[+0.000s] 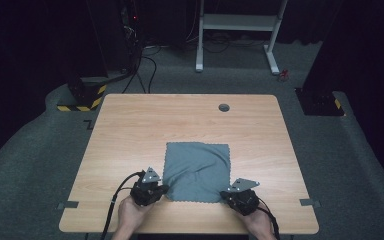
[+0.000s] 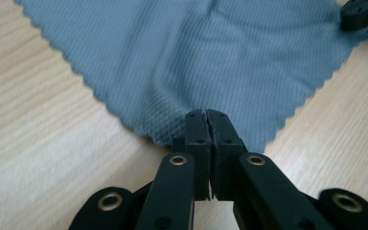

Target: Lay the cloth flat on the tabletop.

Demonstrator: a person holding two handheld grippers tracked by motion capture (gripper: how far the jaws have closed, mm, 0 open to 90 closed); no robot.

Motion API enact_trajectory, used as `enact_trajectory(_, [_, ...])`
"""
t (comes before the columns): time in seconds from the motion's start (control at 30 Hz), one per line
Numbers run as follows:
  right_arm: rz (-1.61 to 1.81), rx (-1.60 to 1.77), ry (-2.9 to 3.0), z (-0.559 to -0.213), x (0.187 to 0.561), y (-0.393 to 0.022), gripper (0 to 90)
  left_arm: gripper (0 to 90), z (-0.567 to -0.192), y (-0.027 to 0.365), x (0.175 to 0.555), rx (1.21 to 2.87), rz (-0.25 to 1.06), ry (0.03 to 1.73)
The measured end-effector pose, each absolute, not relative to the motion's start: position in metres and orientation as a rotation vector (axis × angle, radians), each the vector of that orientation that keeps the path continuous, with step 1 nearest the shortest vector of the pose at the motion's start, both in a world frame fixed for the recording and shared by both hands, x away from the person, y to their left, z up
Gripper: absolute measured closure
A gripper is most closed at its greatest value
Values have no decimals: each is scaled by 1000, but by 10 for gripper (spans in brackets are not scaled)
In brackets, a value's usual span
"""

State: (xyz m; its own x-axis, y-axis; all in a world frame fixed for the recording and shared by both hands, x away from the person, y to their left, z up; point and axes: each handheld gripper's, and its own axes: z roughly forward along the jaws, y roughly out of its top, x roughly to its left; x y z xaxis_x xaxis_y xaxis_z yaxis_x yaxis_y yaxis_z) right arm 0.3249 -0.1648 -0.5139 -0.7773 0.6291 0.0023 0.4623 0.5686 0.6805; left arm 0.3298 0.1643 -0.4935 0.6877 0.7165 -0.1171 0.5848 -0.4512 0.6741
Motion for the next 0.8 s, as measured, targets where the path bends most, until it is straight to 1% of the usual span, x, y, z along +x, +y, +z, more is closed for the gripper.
enact_trajectory(0.1, [1014,901,2559,-513,327,-165,897,874,-491,159,337,2195,220,983])
enact_trajectory(0.13, [1019,908,2559,-513,328,-165,897,873,-491,151,348,2211,178,980])
enact_trajectory(0.33, [1011,903,2559,-511,333,-164,897,873,-495,130,378,2236,110,975])
enact_trajectory(0.37, [1011,907,2557,-511,334,-163,897,874,-495,130,378,2236,110,975])
enact_trajectory(0.4, [1013,905,2557,-511,335,-163,897,874,-498,124,387,2235,103,984])
enact_trajectory(0.47, [1010,903,2556,-511,337,-163,897,871,-501,120,394,2242,103,986])
enact_trajectory(0.5, [1012,906,2555,-511,338,-163,897,854,-502,118,396,2243,102,998])
enact_trajectory(0.6, [1013,908,2555,-511,339,-162,896,758,-503,117,398,2233,112,1013])
enact_trajectory(0.7, [1018,905,2552,-510,338,-163,896,696,-495,124,385,2208,202,1010])
enact_trajectory(0.8, [1018,903,2549,-510,337,-163,896,673,-484,137,367,2160,275,990])
